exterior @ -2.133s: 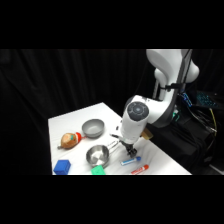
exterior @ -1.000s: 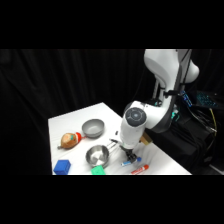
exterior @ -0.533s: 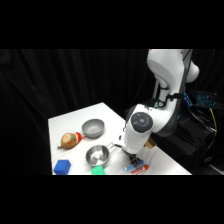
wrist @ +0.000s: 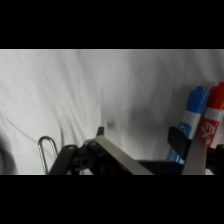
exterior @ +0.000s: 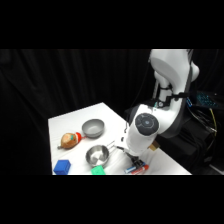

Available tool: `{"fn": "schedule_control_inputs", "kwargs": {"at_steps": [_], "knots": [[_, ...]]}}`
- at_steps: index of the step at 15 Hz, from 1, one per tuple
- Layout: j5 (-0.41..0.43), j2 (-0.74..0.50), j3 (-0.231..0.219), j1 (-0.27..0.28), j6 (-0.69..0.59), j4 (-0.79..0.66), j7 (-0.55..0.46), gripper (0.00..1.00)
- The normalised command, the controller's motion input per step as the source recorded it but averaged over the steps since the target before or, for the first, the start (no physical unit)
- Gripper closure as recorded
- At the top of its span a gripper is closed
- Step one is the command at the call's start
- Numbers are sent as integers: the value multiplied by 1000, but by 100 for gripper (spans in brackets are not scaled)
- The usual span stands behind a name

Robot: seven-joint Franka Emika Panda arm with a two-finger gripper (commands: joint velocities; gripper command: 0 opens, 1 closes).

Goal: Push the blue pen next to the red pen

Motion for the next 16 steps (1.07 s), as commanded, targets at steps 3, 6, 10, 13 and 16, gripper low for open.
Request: {"fn": "schedule_control_inputs", "kwargs": {"at_steps": [3,6,10,13,16], "knots": [[69,-207,67,-65,-158,-43,-62,0],[93,-312,79,-125,-161,-129,-117,0],[186,-497,156,-224,-213,-253,-298,0],[310,-562,208,-275,-306,-257,-435,0],[320,-500,180,-266,-300,-185,-418,0]]}}
